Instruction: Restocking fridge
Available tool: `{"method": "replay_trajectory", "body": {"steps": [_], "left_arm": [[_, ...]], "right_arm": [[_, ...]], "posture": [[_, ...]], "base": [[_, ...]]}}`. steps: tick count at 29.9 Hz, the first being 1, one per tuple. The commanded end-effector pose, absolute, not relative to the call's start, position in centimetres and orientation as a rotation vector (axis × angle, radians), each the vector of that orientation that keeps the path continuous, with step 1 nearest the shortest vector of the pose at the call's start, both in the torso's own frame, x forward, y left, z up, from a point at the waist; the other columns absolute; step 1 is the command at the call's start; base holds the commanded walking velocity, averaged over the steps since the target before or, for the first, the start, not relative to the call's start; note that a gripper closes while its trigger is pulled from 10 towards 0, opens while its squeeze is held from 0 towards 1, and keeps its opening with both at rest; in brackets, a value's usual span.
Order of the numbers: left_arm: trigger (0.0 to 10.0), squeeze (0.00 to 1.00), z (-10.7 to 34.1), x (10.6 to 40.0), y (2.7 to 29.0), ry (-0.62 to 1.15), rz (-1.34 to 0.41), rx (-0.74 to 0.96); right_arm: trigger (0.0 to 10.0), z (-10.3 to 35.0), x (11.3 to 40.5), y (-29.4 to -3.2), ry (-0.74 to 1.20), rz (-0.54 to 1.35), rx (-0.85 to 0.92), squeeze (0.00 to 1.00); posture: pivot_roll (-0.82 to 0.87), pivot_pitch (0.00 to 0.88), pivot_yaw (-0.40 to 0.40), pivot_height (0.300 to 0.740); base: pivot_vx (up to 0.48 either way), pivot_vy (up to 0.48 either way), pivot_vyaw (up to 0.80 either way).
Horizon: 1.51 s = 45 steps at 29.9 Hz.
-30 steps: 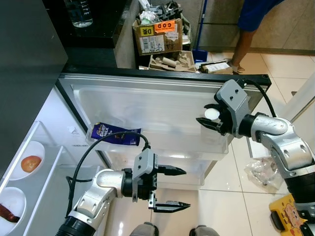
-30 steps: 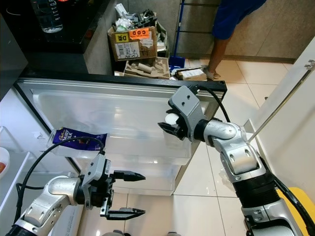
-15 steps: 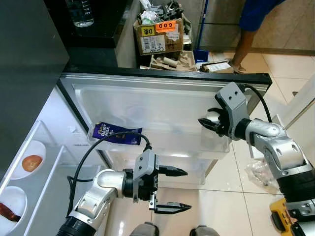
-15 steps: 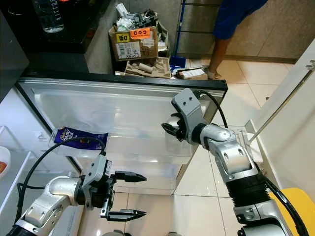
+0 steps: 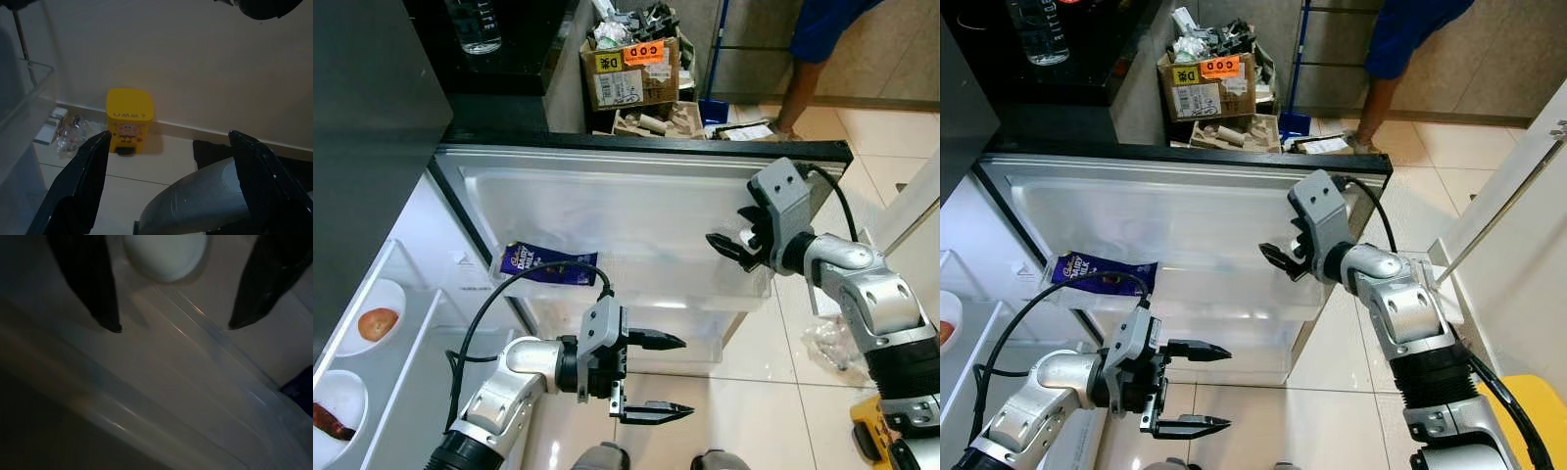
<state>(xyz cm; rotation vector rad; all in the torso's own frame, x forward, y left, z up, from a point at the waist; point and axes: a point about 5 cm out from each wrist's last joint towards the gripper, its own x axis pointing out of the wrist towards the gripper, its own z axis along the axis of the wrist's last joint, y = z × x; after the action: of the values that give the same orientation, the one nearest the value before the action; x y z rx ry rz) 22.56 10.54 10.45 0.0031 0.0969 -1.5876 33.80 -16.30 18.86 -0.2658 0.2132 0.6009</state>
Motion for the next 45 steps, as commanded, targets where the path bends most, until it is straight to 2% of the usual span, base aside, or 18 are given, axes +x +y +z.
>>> {"method": "replay_trajectory", "body": {"steps": [1,17,21,29,32,35,42,45], "left_arm": [[10.0,0.00,10.4,22.3,10.3,0.090,-1.590,-0.015],[10.0,0.00,10.3,22.2,10.3,0.094,-1.602,-0.019],[10.0,0.00,10.2,22.1,10.3,0.099,-1.602,-0.020],[10.0,0.00,10.1,22.1,10.2,0.100,-1.602,-0.020],[10.0,0.00,10.1,22.1,10.3,0.099,-1.603,-0.017],[10.0,0.00,10.1,22.1,10.3,0.101,-1.602,-0.015],[10.0,0.00,10.2,22.2,10.4,0.097,-1.597,-0.011],[10.0,0.00,10.2,22.2,10.6,0.101,-1.596,-0.007]], "right_arm": [[10.0,20.2,33.7,-16.7,0.177,0.598,-0.254,0.00],[10.0,26.6,31.0,-17.3,0.005,0.757,-0.257,0.00],[10.0,29.0,28.9,-18.6,-0.112,0.859,-0.206,0.00],[10.0,29.3,26.6,-21.2,-0.200,0.969,-0.088,0.00],[10.0,26.4,23.7,-23.9,-0.213,1.121,0.134,0.00],[10.0,22.9,22.2,-25.3,-0.155,1.160,0.307,0.00],[10.0,18.1,19.6,-26.1,0.032,1.210,0.457,0.00],[10.0,13.6,17.9,-26.1,0.290,1.211,0.506,0.00]], "posture": [[-0.10,0.131,-0.047,0.740],[-0.10,0.129,-0.047,0.740],[-0.10,0.127,-0.047,0.740],[-0.10,0.122,-0.050,0.740],[-0.10,0.120,-0.051,0.740],[-0.10,0.116,-0.052,0.740],[-0.09,0.117,-0.054,0.740],[-0.09,0.120,-0.051,0.740]], "base": [[0.000,0.000,0.00],[0.000,0.000,0.00],[0.000,0.000,0.00],[0.000,0.000,0.00],[0.000,0.000,0.00],[0.000,0.000,0.00],[0.000,0.000,0.00],[0.000,0.000,0.00]]}}
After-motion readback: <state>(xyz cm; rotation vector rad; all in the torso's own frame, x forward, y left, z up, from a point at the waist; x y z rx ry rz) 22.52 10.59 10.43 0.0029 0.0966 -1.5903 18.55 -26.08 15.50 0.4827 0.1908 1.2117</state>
